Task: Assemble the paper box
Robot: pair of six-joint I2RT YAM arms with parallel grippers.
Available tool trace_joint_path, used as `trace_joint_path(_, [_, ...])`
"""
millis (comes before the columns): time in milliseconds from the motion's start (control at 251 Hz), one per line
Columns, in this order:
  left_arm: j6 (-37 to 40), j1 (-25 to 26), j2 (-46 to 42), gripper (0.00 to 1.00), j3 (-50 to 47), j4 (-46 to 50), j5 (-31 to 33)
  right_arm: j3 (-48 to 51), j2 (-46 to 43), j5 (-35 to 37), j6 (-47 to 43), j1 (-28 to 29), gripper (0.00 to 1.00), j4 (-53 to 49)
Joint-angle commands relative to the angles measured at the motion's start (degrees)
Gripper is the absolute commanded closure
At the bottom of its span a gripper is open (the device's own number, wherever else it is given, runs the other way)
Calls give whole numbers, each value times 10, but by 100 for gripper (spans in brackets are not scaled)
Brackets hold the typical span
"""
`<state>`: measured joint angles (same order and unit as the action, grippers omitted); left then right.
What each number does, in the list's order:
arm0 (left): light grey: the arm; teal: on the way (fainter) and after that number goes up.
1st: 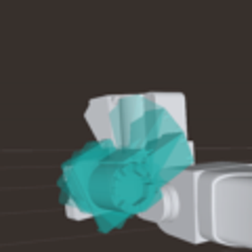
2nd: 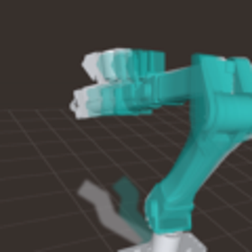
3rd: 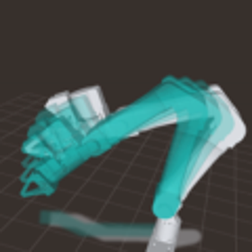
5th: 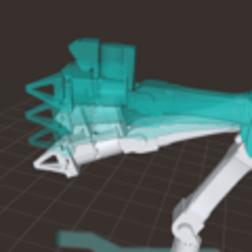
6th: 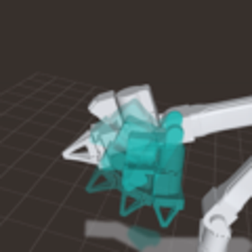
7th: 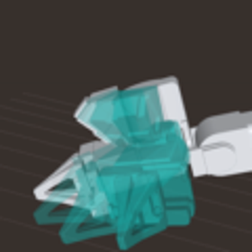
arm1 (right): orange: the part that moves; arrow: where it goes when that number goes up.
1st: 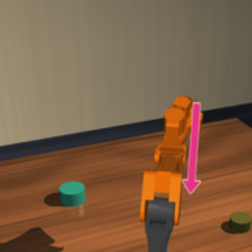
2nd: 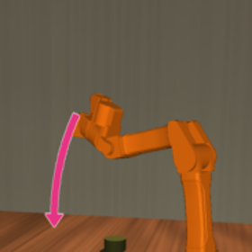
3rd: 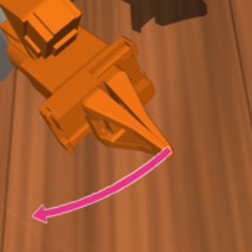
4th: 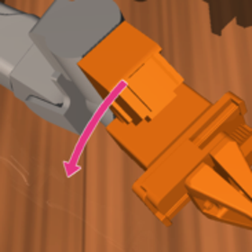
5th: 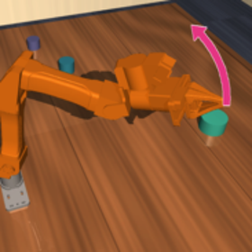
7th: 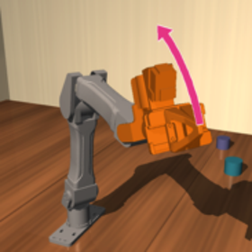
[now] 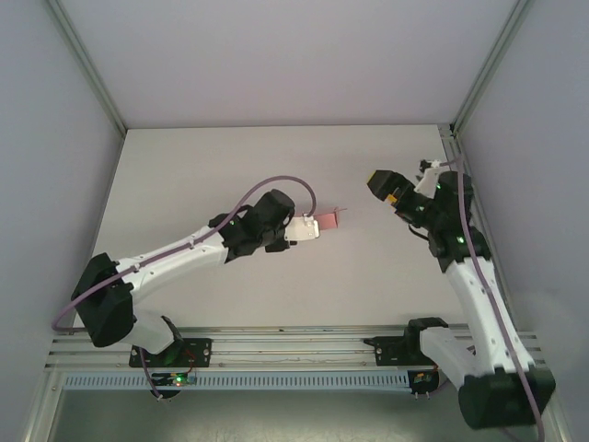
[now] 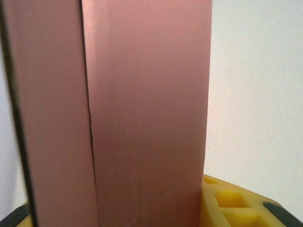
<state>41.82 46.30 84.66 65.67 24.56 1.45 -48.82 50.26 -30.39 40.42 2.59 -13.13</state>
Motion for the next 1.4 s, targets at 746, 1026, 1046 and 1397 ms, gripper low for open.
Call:
trace_joint_path(746, [56, -66, 227, 66, 214, 356, -209, 5, 192, 1, -370, 172, 48, -143])
trace_joint_path(1026, [47, -66, 231, 66, 211, 342, -198, -6, 212, 30, -350, 193, 78, -155])
trace_joint_path(1046, [45, -66, 231, 65, 211, 341, -197, -7, 213, 31, -347, 194, 81, -154])
trace_joint_path(1397, [8, -65, 242, 64, 228, 316, -183, -49, 231, 25, -191, 211, 100, -156])
